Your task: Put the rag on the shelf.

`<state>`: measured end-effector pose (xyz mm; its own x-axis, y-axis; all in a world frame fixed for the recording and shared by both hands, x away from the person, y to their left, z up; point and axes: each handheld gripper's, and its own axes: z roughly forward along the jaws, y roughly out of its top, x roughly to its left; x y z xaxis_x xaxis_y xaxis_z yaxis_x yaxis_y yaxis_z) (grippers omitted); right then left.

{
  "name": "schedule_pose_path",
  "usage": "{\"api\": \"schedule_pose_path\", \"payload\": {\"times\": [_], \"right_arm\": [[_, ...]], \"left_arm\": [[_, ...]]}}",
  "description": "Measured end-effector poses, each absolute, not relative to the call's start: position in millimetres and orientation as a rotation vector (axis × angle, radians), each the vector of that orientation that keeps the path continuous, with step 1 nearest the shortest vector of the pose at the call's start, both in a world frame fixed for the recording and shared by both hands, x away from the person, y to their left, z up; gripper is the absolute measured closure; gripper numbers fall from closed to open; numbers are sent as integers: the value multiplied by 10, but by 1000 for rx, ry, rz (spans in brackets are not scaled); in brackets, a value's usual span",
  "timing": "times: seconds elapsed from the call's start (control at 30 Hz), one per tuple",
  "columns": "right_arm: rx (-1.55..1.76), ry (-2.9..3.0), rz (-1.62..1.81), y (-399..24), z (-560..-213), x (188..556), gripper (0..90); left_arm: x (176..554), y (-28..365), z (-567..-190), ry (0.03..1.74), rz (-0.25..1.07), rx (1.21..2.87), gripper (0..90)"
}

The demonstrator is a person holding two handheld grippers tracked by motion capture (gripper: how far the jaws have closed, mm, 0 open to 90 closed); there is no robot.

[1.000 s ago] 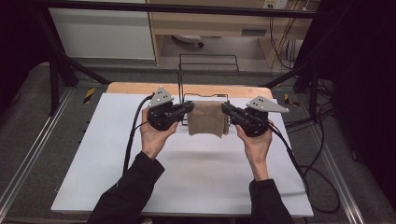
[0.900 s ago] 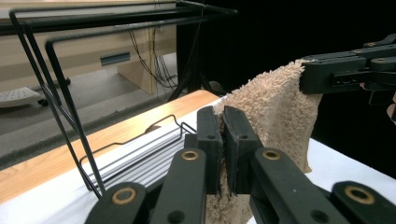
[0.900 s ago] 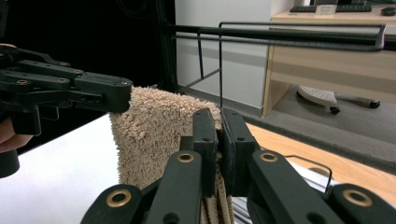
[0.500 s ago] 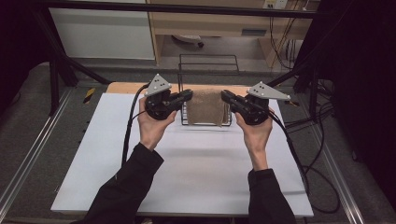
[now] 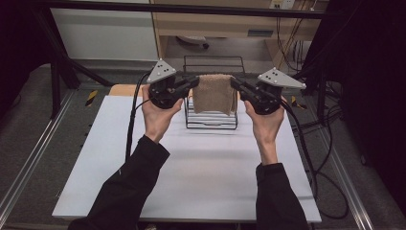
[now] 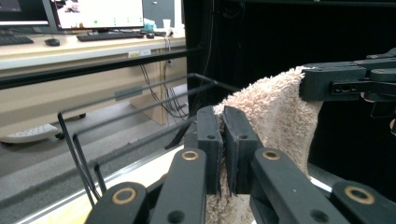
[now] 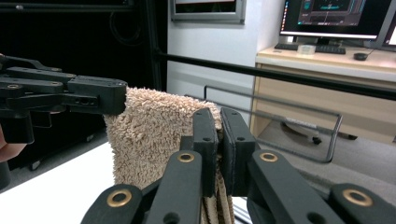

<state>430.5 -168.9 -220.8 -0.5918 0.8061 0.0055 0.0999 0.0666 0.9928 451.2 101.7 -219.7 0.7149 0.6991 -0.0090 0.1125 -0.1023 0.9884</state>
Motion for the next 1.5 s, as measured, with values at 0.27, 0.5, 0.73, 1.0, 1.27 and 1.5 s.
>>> {"api": "schedule_pose_path", "payload": {"times": [0.27, 0.5, 0.73, 1.0, 1.27, 1.5], "right_arm": [[887, 1735, 1566, -1670, -2035, 4384, 857], [869, 1713, 1558, -1618, -1912, 4515, 858], [866, 1687, 1568, -1572, -1821, 4594, 858], [850, 1666, 1585, -1528, -1722, 4688, 860], [838, 1652, 1584, -1513, -1630, 4763, 860], [845, 1641, 1581, -1538, -1612, 4840, 860]], "left_arm": [[4608, 994, -2045, 675, 596, 1598, 854], [4728, 1023, -1928, 681, 612, 1580, 854], [4804, 1037, -1842, 683, 640, 1565, 854], [4882, 1063, -1739, 685, 656, 1543, 855], [4944, 1053, -1599, 682, 696, 1547, 854], [5023, 999, -1556, 685, 707, 1542, 855]]}}
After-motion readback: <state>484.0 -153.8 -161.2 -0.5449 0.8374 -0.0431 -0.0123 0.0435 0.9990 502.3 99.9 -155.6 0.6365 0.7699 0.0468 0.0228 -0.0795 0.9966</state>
